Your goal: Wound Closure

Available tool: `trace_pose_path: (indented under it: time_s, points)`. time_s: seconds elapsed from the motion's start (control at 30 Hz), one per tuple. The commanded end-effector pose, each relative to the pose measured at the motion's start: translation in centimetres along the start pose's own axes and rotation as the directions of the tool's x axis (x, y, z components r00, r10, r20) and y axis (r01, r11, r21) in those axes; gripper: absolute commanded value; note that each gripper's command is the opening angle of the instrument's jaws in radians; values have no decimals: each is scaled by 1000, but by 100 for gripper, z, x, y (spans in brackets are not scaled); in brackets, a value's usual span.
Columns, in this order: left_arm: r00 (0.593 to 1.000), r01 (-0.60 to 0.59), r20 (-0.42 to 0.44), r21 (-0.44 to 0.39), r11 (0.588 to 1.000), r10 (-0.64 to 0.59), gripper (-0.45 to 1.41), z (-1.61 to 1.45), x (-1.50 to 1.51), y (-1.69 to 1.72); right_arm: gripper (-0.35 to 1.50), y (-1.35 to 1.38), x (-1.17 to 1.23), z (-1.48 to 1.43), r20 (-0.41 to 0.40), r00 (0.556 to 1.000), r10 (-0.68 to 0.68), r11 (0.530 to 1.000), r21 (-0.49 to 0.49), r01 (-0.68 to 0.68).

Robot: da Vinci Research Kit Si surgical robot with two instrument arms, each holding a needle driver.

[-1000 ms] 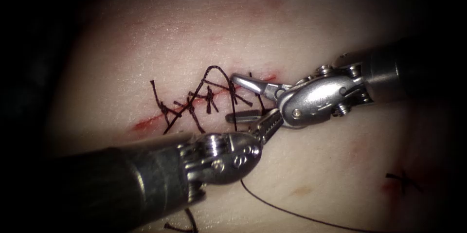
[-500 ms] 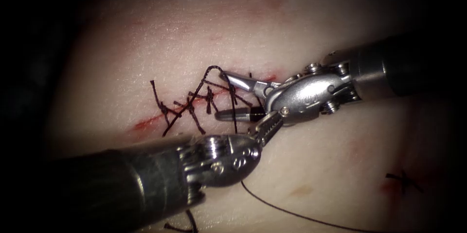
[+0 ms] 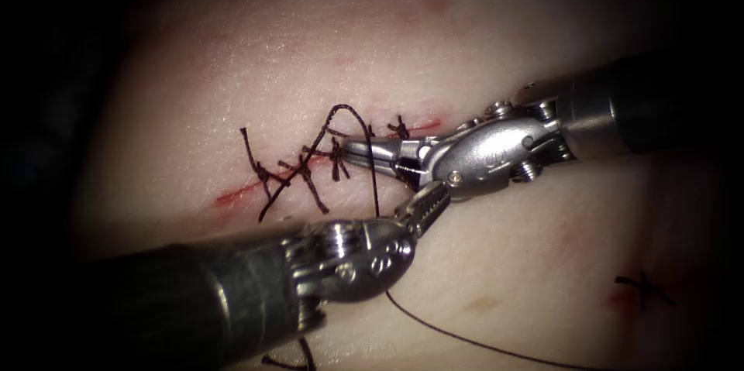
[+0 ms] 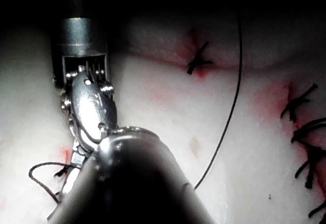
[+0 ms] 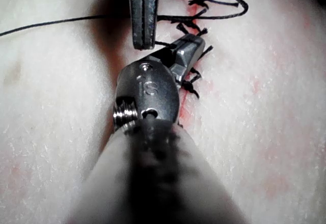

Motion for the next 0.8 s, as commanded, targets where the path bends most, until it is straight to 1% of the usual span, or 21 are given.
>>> trace_pose_path:
  time_s: [0.03, 0.07, 0.13, 0.23, 0.37, 0.47, 0.57, 0.63, 0.67, 0.7, 0.73, 0.8]
  points:
    - [1000, -1, -11, -4, 1000, 1, -35, 5, 1, 3, 121, -6, -1, 2, 16, 999, 44, 999, -6, -44]
    - [1000, -2, -15, -6, 1000, 2, -35, 3, 2, 5, 130, -6, 0, -1, 28, 998, 62, 998, -10, -62]
    - [1000, -4, -24, -10, 1000, 4, -35, -1, 4, 9, 135, -7, 2, -8, 37, 997, 75, 997, -15, -74]
    - [999, -5, -40, -18, 1000, 4, -35, -7, 9, 15, 135, -8, 3, -22, 37, 996, 83, 996, -19, -82]
    - [998, -12, -59, -24, 1000, 11, -35, -14, 13, 27, 135, -6, 4, -51, 63, 994, 91, 995, -45, -88]
    - [995, 6, -95, -41, 999, -10, -35, -24, 10, 37, 135, -4, 4, -68, 69, 993, 98, 993, -65, -94]
    - [983, 32, -179, -92, 995, -48, -37, -50, 8, 52, 133, -4, 5, -84, 79, 992, 103, 992, -80, -97]
    - [962, 67, -253, -150, 986, -103, -38, -73, 8, 60, 133, -5, 4, -93, 79, 991, 106, 991, -96, -98]
    - [955, 71, -274, -165, 984, -115, -40, -80, 8, 61, 133, -5, 4, -97, 78, 991, 107, 990, -104, -99]
    - [939, 80, -315, -192, 978, -138, -42, -97, 8, 63, 133, -5, 3, -101, 77, 991, 108, 989, -112, -99]
    - [928, 88, -338, -207, 974, -156, -43, -110, 6, 63, 133, -6, 2, -104, 76, 991, 108, 988, -116, -98]
    - [906, 76, -392, -218, 973, -159, -45, -139, 2, 59, 131, -8, 1, -109, 78, 991, 106, 988, -119, -96]
